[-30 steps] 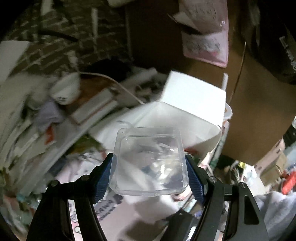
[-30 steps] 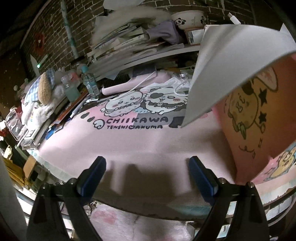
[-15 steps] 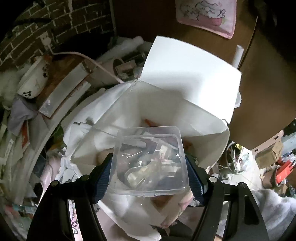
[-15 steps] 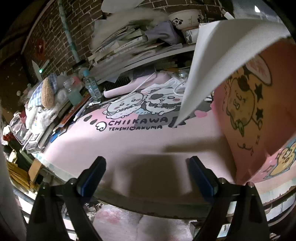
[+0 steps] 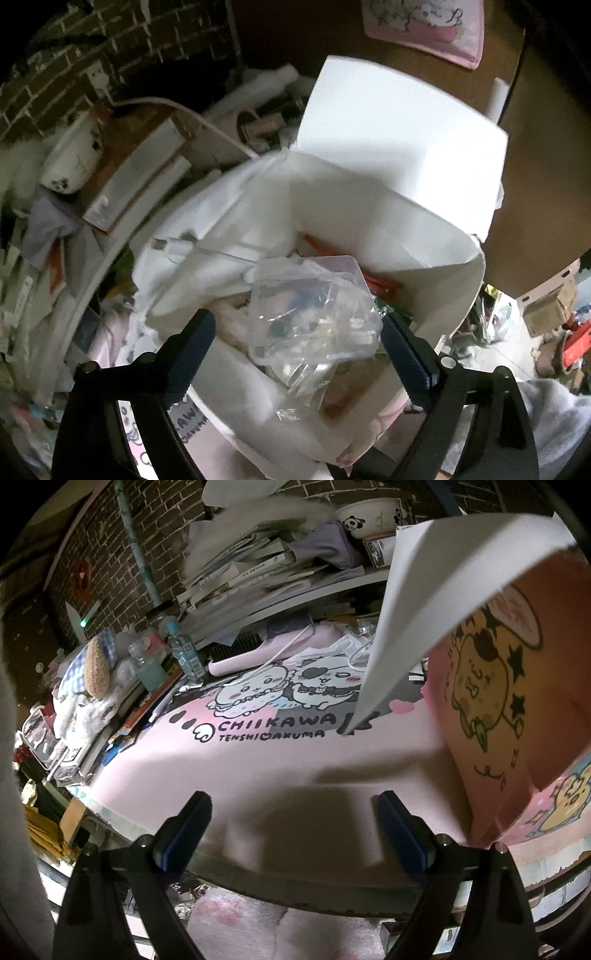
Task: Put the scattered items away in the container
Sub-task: 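Lower the clear container into the box and open the left gripper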
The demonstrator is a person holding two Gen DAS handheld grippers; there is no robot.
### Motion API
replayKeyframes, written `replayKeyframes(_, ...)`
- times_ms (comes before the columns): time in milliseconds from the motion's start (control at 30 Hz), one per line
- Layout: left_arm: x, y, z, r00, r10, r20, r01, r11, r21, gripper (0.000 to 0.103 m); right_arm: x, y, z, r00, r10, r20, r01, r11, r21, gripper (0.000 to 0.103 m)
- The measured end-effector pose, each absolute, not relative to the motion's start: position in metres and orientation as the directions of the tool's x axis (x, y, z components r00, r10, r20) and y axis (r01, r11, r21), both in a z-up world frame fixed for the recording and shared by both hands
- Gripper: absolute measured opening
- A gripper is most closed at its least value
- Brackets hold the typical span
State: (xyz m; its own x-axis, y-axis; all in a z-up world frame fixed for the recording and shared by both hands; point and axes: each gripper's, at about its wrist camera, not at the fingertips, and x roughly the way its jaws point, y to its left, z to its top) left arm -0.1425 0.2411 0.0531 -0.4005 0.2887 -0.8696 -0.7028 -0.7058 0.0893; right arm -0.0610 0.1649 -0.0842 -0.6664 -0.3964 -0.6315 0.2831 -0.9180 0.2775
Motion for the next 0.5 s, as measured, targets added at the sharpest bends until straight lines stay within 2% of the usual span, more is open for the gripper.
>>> replayKeyframes(200,-0.118,0.220,0.079,-0.505,0.351,-0.789,-0.680,-0.725,0.112,0.092,-0.061,0.165,-0.084,-0.667,-0.395,-0.632,0.282,-0.919,0.276,0.090)
replayKeyframes(400,-0.087,0.174,0.107,-0.613,0.445,-0.653,-0.633,-0.771,0.069,0.092,-0.062,0.165,-0.084,-0.670,-0.383,-0.636,0.270,-0.924,0.271,0.090)
replayKeyframes(500,-0.069,0.148,0.113,-0.680,0.435,-0.590,-0.575,-0.816,0.061,0.094,-0.062,0.165,-0.084,-0.672,-0.372,-0.640,0.261,-0.928,0.265,0.090)
